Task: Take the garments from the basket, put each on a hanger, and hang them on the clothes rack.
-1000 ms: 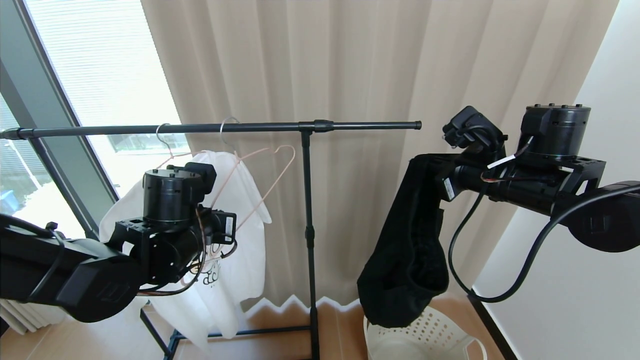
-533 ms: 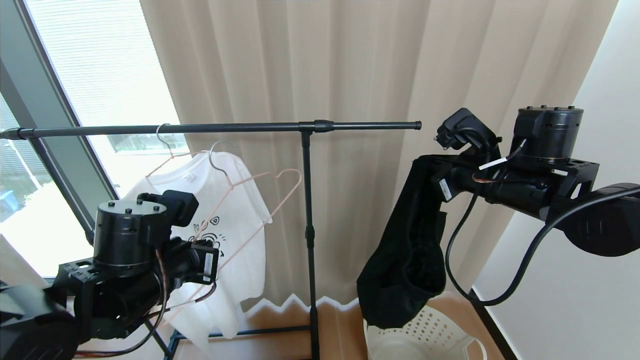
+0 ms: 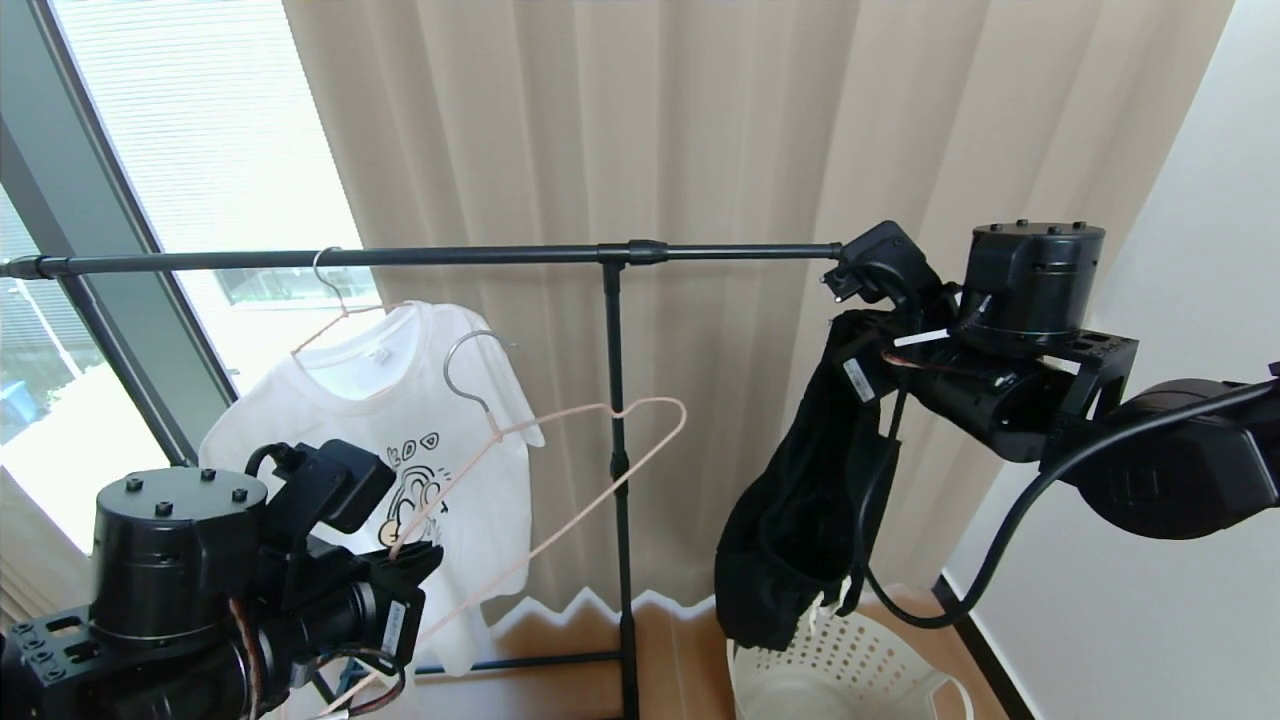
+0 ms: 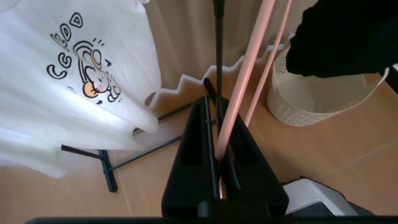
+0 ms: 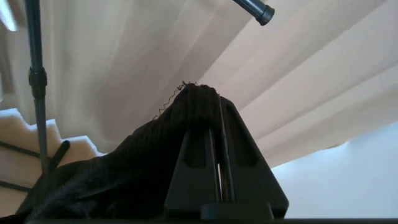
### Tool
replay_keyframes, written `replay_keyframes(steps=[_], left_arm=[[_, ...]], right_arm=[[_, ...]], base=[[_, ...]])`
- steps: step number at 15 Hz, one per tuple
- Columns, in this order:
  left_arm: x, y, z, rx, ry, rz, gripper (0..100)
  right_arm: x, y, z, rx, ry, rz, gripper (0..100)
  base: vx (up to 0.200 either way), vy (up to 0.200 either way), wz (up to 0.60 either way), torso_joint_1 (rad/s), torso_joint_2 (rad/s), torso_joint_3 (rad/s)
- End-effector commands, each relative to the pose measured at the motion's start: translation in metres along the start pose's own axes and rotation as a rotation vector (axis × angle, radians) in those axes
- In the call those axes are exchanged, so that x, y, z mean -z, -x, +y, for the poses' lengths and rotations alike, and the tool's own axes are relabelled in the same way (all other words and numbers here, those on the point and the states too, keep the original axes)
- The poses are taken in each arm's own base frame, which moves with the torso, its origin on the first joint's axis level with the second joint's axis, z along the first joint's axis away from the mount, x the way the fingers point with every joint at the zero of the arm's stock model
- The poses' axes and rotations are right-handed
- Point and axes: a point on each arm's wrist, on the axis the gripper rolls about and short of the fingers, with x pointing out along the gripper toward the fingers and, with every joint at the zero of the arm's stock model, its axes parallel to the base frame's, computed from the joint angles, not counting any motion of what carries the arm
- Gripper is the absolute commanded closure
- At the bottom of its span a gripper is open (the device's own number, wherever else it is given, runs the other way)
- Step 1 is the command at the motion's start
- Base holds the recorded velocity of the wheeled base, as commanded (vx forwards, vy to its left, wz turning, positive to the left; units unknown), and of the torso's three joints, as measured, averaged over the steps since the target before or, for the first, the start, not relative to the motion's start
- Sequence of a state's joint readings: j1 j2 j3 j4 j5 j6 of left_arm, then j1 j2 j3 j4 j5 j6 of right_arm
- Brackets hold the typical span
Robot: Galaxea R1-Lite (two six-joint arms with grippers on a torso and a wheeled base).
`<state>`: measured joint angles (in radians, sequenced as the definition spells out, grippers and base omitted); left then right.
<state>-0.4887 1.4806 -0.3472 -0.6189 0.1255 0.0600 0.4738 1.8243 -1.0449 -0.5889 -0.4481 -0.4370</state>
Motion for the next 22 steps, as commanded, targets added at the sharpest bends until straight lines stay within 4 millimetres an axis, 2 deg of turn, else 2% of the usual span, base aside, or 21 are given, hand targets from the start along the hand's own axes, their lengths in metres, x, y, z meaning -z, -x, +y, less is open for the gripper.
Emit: replay_keyframes(steps=[1, 5, 11, 14, 22], left_arm=[[0.002, 0.01, -0.009, 0.046, -0.024, -0.02, 100], [0.005, 0.014, -0.013, 0.07, -0.034, -0.018, 100], [0.004, 0.015, -0.021, 0.193, -0.039, -0.029, 100], [-0.001, 0.012, -0.023, 0.199, 0.024, -0.032, 100], [-0.003, 0.0, -0.034, 0.229, 0.059, -0.036, 100]], right_arm=[[0.005, -0.011, 0.016, 0.038, 0.007, 0.02, 100], [0.005, -0.017, 0.025, 0.051, 0.005, 0.019, 100], [0.005, -0.027, 0.033, 0.061, -0.005, 0.008, 100], [0.006, -0.024, 0.042, 0.064, 0.007, 0.022, 100], [-0.001, -0.015, 0.057, 0.025, -0.02, -0.003, 100]], base=[[0.0, 0.0, 0.0, 0.0, 0.0, 0.0], [0.0, 0.0, 0.0, 0.0, 0.0, 0.0], [0.0, 0.0, 0.0, 0.0, 0.0, 0.0], [0.0, 0.0, 0.0, 0.0, 0.0, 0.0], [0.0, 0.0, 0.0, 0.0, 0.0, 0.0]])
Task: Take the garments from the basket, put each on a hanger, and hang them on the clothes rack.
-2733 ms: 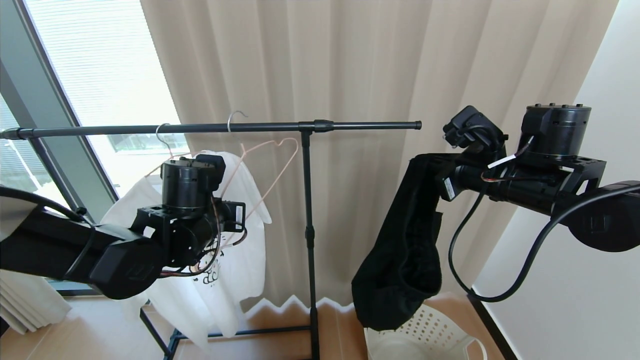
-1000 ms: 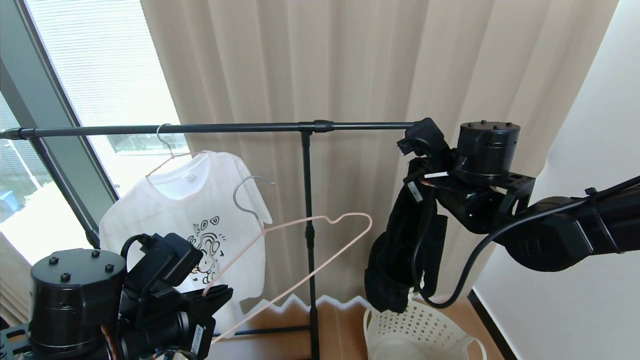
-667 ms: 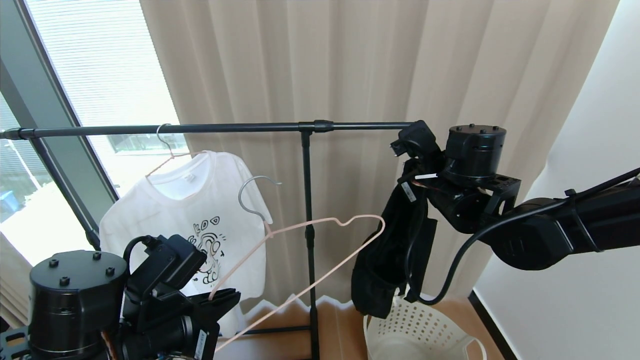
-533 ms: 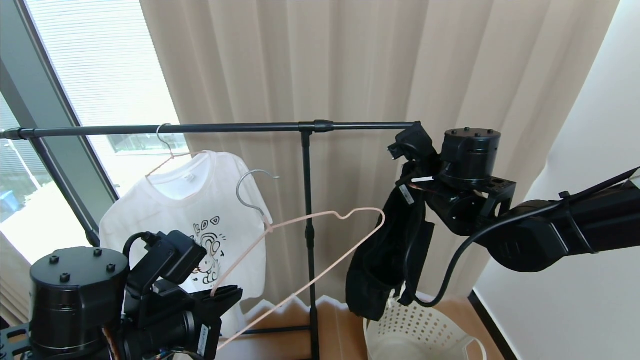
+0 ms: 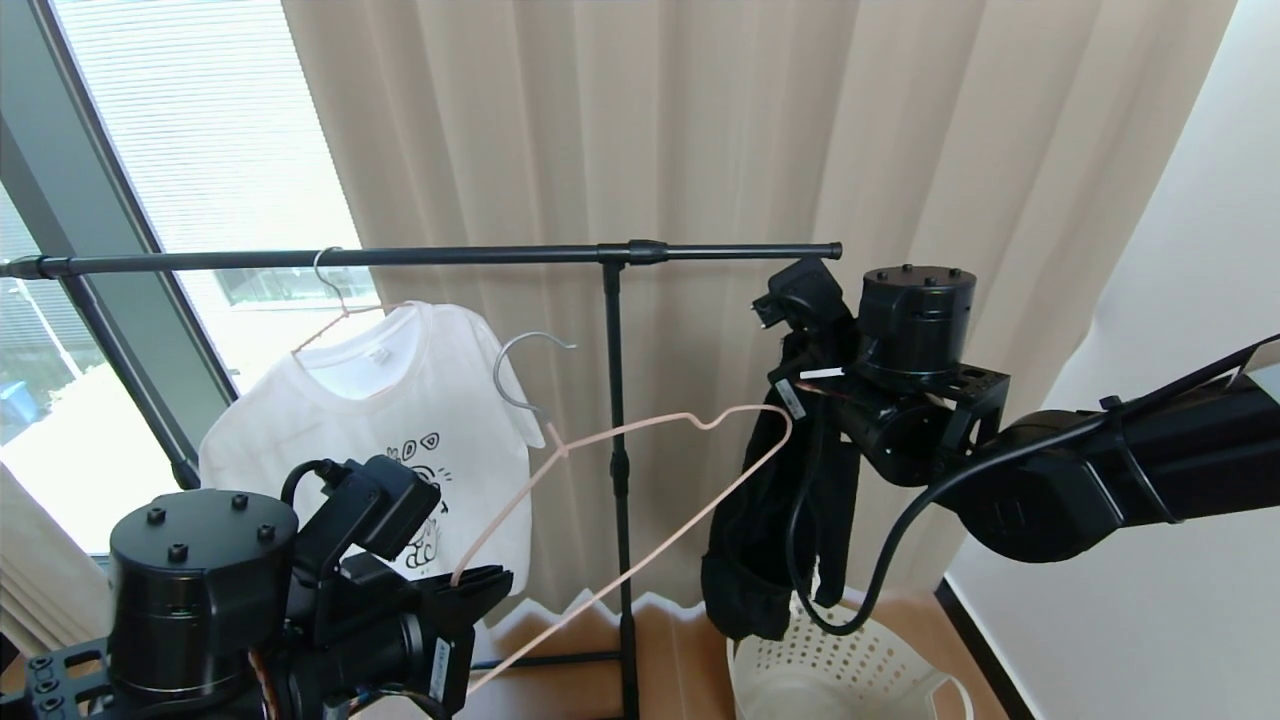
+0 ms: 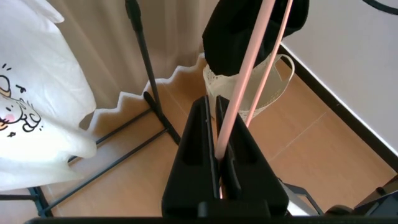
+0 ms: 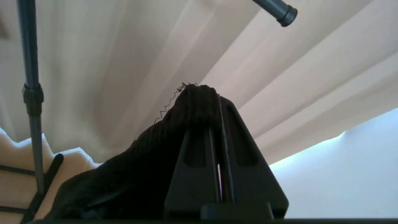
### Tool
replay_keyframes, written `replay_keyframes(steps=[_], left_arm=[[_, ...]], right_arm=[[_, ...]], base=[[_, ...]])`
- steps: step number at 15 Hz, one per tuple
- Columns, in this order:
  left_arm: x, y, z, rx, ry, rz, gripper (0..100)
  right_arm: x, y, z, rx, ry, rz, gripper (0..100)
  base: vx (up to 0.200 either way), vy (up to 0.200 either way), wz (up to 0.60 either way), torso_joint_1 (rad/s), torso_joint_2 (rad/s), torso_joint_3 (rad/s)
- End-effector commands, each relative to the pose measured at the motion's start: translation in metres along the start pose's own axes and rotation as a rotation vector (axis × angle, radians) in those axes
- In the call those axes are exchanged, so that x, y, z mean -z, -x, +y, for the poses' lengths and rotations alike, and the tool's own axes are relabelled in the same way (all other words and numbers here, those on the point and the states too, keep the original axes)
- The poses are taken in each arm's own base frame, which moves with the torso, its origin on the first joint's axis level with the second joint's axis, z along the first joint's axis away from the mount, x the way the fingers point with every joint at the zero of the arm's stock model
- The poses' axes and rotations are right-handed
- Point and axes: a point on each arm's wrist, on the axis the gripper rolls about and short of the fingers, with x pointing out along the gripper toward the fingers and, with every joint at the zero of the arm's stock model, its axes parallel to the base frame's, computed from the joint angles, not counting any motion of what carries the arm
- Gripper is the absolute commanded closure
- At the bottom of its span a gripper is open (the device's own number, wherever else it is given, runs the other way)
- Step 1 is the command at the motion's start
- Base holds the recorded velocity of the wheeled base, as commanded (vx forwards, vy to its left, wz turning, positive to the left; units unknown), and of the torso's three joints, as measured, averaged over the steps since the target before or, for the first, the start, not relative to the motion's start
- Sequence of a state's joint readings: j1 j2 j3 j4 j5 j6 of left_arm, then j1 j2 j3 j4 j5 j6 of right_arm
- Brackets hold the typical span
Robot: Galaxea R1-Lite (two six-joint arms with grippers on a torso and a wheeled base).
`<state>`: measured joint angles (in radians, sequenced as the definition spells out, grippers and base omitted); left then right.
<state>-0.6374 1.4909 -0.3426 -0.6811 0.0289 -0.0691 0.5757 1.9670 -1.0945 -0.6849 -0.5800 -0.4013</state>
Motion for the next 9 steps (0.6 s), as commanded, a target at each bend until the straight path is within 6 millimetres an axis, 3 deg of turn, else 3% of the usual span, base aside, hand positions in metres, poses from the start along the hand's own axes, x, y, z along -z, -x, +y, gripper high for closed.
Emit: replay_keyframes(steps=[1, 9], left_arm=[[0.002, -0.004, 0.0, 0.001, -0.002, 0.018, 100], [-0.002, -0.008, 0.0, -0.057, -0.001, -0.013, 100]], right_arm=[[-0.002, 0.005, 0.006, -0.019, -0.001, -0.008, 100], [-0.006, 0.019, 0.019, 0.01, -0.003, -0.009, 100]], base=[[0.0, 0.0, 0.0, 0.0, 0.0, 0.0], [0.0, 0.0, 0.0, 0.0, 0.0, 0.0]])
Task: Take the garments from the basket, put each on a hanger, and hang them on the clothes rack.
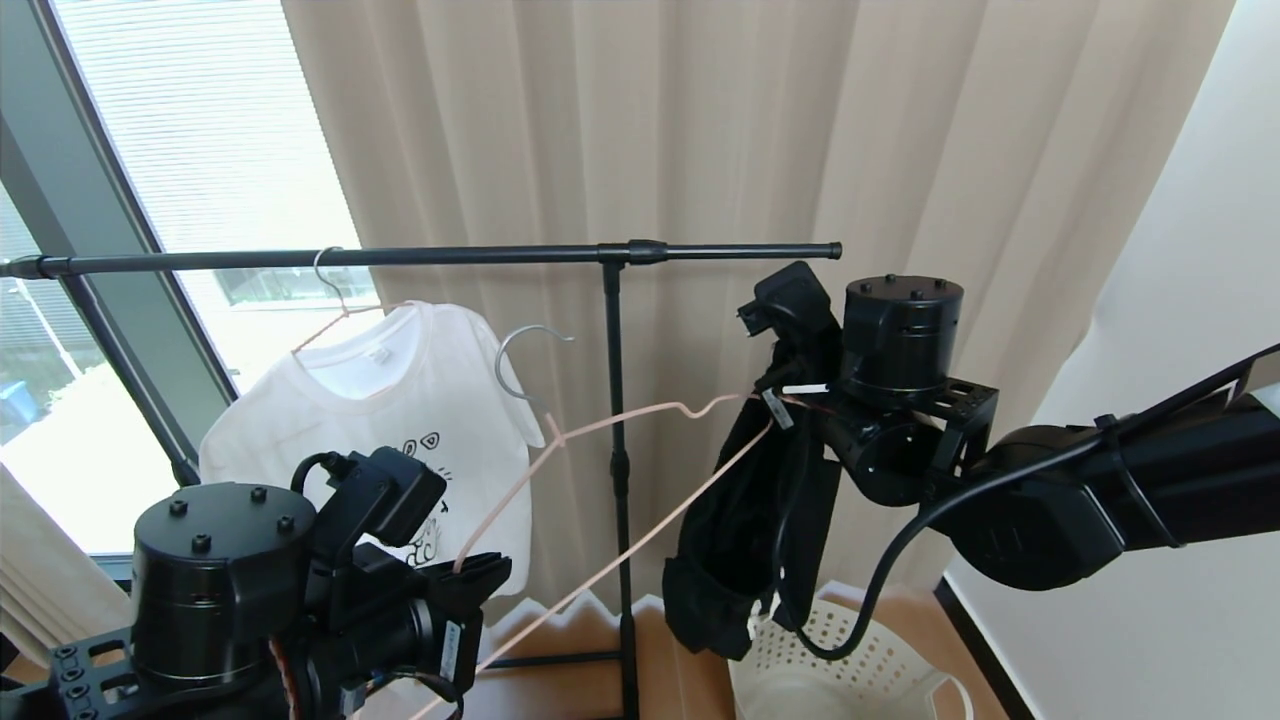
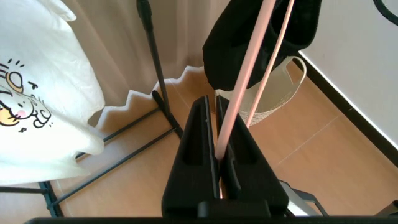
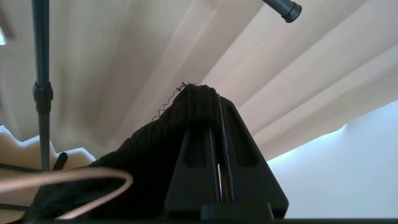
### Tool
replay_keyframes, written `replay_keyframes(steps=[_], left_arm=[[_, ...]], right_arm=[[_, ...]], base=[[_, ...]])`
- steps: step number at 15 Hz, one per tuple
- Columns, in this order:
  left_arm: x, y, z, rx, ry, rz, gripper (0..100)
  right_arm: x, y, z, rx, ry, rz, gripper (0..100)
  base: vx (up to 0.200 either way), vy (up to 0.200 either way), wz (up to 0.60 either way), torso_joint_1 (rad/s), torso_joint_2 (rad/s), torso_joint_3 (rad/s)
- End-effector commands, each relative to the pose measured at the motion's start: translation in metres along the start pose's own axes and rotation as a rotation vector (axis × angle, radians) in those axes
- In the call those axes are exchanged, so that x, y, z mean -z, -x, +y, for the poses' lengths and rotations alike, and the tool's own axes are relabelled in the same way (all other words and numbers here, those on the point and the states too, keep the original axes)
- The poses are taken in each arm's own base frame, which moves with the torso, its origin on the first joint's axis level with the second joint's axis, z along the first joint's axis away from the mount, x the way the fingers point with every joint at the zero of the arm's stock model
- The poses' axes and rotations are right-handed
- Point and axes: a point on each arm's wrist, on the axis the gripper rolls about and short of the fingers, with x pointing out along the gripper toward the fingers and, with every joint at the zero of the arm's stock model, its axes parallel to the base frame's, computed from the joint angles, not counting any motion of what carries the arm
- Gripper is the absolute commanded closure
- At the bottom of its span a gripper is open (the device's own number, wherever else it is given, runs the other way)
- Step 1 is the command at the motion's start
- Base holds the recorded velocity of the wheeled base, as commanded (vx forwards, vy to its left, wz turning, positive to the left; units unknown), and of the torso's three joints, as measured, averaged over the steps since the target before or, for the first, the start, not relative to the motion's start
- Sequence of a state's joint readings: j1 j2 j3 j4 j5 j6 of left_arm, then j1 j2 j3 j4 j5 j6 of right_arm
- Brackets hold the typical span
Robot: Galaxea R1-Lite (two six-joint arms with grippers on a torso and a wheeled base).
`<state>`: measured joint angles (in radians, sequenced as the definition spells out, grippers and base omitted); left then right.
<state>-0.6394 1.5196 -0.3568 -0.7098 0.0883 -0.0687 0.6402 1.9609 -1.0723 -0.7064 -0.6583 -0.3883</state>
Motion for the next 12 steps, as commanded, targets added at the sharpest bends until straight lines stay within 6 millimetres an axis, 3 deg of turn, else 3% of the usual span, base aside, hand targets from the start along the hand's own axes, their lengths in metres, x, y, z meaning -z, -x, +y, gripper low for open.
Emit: replay_keyframes(steps=[1, 12], left_arm=[[0.001, -0.002, -0.001, 0.001, -0.001, 0.004, 100], [0.003, -0.008, -0.007, -0.016, -0.019, -0.006, 100]], right_arm=[[-0.001, 0.004, 0.003, -0.009, 0.004, -0.005, 100], [-0.011, 0.036, 0.029, -0.032, -0.003, -0.047, 100]], base=[[0.0, 0.0, 0.0, 0.0, 0.0, 0.0], [0.0, 0.0, 0.0, 0.0, 0.0, 0.0]])
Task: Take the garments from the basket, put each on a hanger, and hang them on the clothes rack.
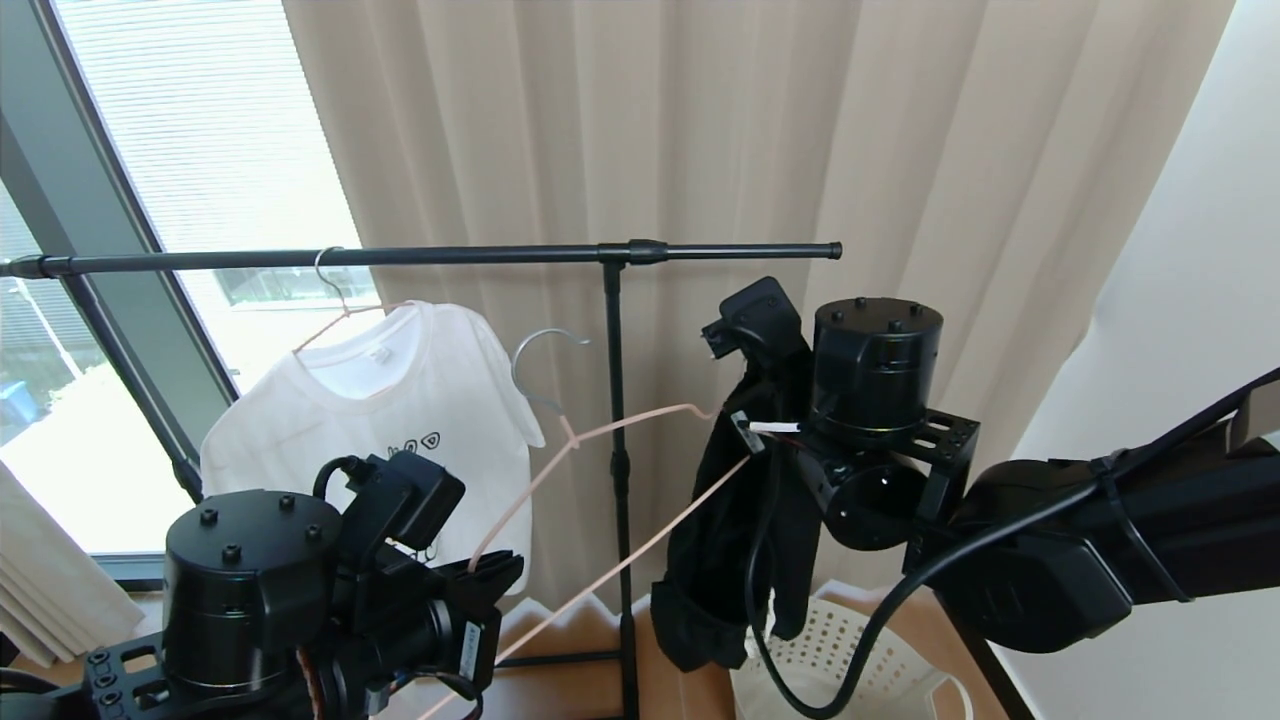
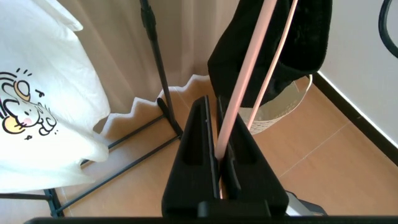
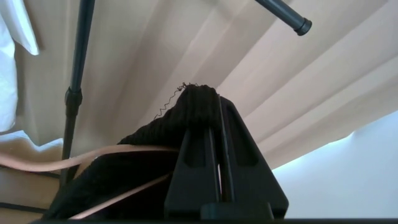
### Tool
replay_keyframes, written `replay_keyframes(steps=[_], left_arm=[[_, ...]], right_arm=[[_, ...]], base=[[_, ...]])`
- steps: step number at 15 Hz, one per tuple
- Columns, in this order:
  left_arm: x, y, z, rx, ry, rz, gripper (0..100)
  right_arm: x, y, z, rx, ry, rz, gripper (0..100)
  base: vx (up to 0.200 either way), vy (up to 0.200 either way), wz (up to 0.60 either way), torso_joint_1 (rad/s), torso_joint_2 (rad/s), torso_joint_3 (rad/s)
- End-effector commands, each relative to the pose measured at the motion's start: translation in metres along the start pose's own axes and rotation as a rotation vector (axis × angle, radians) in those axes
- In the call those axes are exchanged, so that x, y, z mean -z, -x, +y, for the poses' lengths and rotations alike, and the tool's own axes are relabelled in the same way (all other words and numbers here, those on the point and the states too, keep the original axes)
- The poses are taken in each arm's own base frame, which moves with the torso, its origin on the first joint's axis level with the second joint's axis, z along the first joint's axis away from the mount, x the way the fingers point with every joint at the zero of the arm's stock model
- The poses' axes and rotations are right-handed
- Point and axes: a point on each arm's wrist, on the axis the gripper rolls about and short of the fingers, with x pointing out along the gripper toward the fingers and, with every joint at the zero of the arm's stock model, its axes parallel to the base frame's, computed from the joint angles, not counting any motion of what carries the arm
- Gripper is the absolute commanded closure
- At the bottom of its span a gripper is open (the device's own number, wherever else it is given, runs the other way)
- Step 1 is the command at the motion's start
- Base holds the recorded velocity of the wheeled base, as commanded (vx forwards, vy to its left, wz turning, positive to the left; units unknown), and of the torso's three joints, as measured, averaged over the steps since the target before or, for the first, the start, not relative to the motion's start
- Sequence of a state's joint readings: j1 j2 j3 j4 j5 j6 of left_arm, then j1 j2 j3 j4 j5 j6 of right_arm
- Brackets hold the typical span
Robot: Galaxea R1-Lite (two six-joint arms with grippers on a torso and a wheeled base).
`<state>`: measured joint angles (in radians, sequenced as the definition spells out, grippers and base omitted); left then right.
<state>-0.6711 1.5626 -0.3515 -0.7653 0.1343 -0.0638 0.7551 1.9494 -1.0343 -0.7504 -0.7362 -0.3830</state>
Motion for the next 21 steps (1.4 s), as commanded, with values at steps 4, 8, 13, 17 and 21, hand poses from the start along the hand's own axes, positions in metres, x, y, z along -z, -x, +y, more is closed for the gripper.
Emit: replay_keyframes(steps=[4, 8, 13, 17, 21], left_arm=[[0.001, 0.0, -0.002, 0.007, -0.004, 0.004, 100], [0.001, 0.0, -0.003, 0.009, -0.004, -0.006, 100], [0.0, 0.0, -0.003, 0.009, -0.003, -0.007, 100], [0.002, -0.001, -0.003, 0.011, -0.006, 0.0, 100], [0.003, -0.001, -0.004, 0.013, -0.007, 0.004, 100]], right_arm=[[-0.01, 0.019, 0.011, -0.037, -0.026, -0.033, 100], [-0.015, 0.029, 0.02, -0.052, -0.051, -0.056, 100], [-0.023, 0.049, 0.025, -0.084, -0.082, -0.086, 100], [-0.03, 0.061, 0.027, -0.113, -0.106, -0.111, 100], [-0.033, 0.073, 0.037, -0.15, -0.123, -0.126, 100]], base=[[0.0, 0.0, 0.0, 0.0, 0.0, 0.0], [0.0, 0.0, 0.0, 0.0, 0.0, 0.0], [0.0, 0.0, 0.0, 0.0, 0.0, 0.0], [0.0, 0.0, 0.0, 0.0, 0.0, 0.0], [0.0, 0.0, 0.0, 0.0, 0.0, 0.0]])
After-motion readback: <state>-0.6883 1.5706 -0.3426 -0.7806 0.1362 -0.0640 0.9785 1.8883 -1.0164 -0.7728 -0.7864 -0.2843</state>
